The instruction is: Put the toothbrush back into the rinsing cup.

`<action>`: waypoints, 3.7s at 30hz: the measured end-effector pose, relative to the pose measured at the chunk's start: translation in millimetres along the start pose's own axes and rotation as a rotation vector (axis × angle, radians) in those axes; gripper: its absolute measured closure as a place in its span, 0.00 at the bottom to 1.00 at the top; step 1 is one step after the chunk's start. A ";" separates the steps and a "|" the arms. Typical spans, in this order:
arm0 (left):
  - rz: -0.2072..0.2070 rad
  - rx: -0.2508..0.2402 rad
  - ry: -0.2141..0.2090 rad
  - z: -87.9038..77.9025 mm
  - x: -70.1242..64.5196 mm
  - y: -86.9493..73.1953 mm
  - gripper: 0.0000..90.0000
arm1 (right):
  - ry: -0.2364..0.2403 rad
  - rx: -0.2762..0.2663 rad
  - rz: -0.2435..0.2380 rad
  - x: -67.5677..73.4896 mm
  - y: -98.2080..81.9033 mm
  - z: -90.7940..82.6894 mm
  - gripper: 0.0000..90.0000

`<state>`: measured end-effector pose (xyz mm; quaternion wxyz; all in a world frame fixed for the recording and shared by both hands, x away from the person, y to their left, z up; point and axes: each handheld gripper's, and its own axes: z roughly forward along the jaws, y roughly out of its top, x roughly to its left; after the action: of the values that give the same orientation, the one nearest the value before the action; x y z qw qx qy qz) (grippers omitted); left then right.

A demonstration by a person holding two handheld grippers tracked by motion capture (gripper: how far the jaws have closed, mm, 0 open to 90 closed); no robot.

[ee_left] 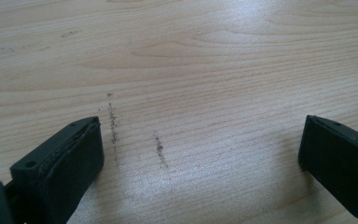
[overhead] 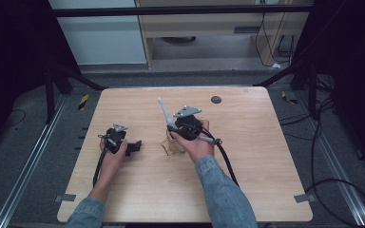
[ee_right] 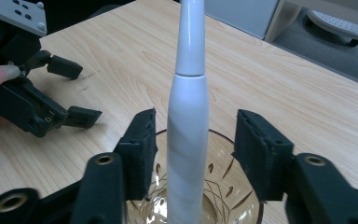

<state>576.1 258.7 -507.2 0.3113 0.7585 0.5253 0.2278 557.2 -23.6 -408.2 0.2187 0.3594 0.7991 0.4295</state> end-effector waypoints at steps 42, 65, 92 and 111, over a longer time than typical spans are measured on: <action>0.000 0.000 0.000 0.0 0.0 0.0 0.00 | -0.090 -0.013 -0.035 -0.5 6.5 -15.5 0.11; 0.000 0.000 0.000 0.0 0.0 0.0 0.00 | -0.102 -0.011 -0.013 -12.4 -7.0 -34.9 0.10; 0.000 0.000 0.000 0.0 -0.1 0.0 0.00 | -0.131 0.003 0.038 -32.7 -33.7 -63.7 0.12; 0.001 0.001 0.001 0.0 0.0 0.0 0.00 | -0.196 0.055 0.106 -63.0 -74.4 -82.8 0.12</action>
<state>576.1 258.7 -507.2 0.3106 0.7590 0.5249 0.2280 514.7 -143.2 -424.1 0.2628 0.4474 0.7652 0.3810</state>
